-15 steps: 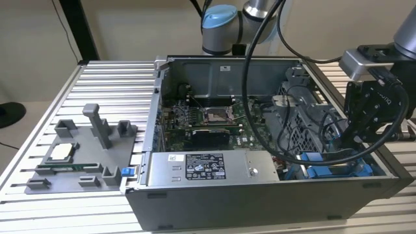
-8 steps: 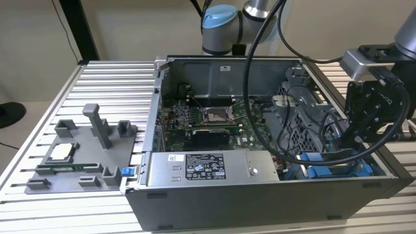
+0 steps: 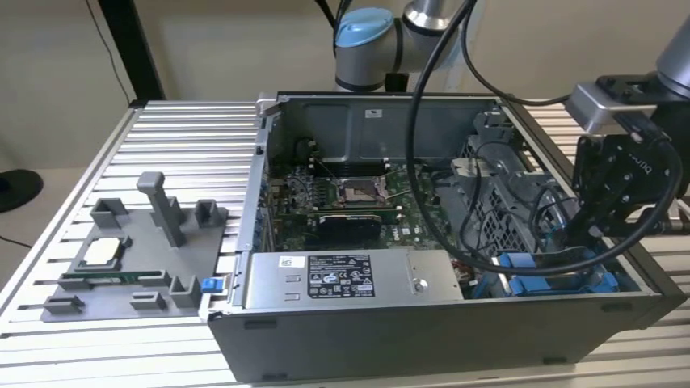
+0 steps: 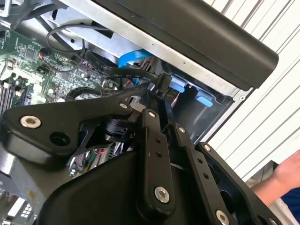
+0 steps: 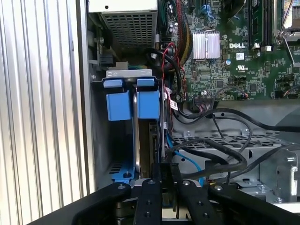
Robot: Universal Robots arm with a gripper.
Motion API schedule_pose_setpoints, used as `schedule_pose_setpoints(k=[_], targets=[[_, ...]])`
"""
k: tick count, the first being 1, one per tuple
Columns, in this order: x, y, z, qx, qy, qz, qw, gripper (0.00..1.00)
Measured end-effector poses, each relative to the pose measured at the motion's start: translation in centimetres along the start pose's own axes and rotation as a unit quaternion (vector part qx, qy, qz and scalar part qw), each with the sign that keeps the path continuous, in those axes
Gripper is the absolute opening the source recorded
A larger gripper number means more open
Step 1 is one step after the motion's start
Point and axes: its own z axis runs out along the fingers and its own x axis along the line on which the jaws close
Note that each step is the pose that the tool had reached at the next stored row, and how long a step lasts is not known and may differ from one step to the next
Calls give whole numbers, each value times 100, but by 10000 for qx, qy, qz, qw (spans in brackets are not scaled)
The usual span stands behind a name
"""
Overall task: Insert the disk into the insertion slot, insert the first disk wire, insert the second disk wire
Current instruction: 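Insert the first disk wire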
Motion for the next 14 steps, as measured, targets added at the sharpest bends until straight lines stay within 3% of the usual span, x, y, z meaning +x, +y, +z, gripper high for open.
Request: schedule_pose_setpoints(k=[5,14], targets=[[1,-4,36,-66,5,2,10000,0],[42,-16,41,-104,4,2,9999,0]])
